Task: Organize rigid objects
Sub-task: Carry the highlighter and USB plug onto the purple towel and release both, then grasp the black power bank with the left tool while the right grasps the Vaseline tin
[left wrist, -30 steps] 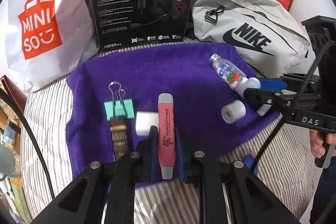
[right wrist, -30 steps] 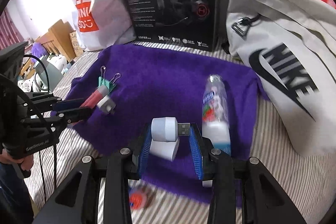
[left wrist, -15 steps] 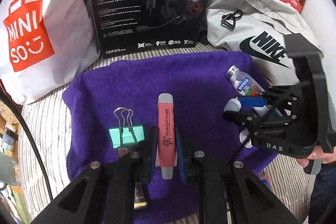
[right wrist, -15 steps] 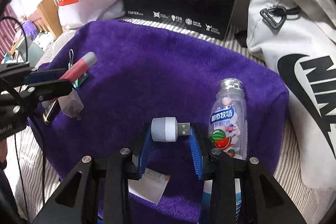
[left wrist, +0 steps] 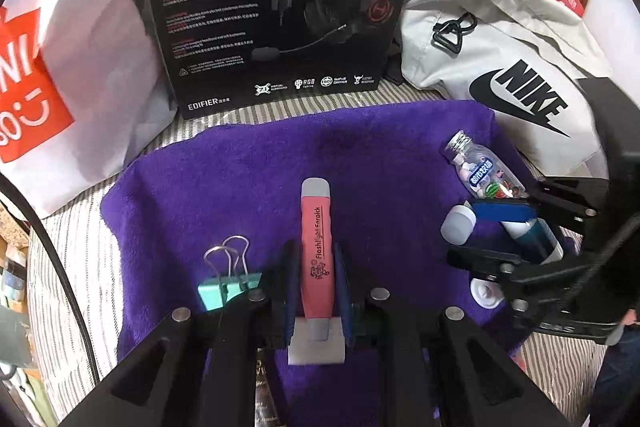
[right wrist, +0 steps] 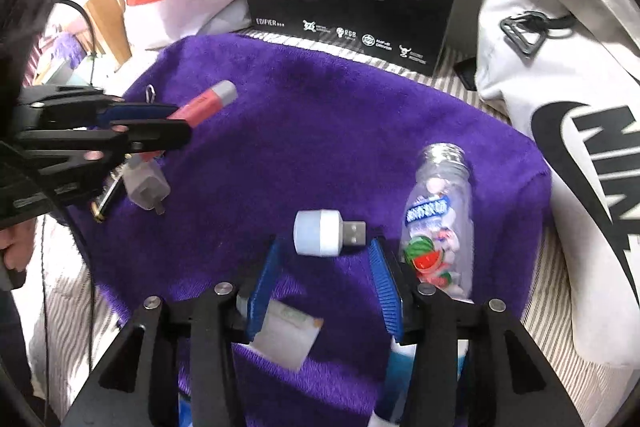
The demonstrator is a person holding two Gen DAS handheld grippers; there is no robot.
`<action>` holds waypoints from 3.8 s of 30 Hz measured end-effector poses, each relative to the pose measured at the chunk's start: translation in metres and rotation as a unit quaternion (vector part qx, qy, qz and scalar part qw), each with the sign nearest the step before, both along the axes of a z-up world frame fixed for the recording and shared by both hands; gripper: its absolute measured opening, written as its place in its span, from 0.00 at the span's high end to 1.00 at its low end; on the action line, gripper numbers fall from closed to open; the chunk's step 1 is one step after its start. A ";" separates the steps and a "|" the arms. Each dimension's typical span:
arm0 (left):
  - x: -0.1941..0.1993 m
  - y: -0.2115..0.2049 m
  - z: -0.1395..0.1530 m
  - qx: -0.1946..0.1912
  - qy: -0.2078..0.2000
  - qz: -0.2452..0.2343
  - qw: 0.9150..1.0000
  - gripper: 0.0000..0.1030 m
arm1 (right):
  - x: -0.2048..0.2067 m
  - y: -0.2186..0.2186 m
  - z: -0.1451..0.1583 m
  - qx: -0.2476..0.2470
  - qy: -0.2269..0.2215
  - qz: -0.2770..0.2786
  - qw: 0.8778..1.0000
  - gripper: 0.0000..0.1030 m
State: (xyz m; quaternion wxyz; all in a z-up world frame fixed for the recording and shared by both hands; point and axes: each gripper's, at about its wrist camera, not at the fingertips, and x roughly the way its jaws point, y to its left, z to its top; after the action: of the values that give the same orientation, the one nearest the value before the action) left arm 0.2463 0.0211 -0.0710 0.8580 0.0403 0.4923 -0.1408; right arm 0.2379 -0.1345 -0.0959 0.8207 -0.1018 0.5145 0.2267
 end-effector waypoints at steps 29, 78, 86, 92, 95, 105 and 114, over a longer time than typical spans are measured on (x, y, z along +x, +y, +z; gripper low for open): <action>-0.001 -0.027 -0.002 0.031 0.021 0.006 0.999 0.78 | -0.093 -0.072 0.051 0.036 -0.040 -0.080 0.995 0.55; -0.150 -0.020 -0.016 0.012 0.005 0.123 0.992 0.36 | -0.197 -0.089 0.011 0.065 0.031 -0.092 0.993 0.54; -0.117 -0.061 -0.035 0.023 0.026 0.169 0.985 0.35 | -0.201 -0.088 0.017 0.068 0.025 -0.087 0.994 0.54; -0.126 -0.064 -0.037 0.053 0.020 0.136 0.989 0.27 | -0.199 -0.090 0.011 0.064 0.032 -0.089 0.993 0.54; -0.138 -0.053 -0.036 0.074 0.019 0.114 0.991 0.26 | -0.199 -0.092 0.010 0.067 0.033 -0.092 0.993 0.54; -0.183 -0.008 -0.030 0.075 0.020 0.101 0.992 0.28 | -0.199 -0.085 0.007 0.067 0.034 -0.083 0.994 0.54; -0.185 -0.023 -0.031 0.048 -0.009 0.039 0.998 0.61 | -0.184 -0.065 0.016 0.081 0.016 -0.084 0.993 0.54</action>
State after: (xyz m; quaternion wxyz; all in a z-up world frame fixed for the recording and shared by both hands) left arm 0.0615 -0.0017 -0.1019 0.8644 0.0636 0.4918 -0.0834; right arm 0.0538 -0.1992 -0.0796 0.8340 0.0121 0.5141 0.2000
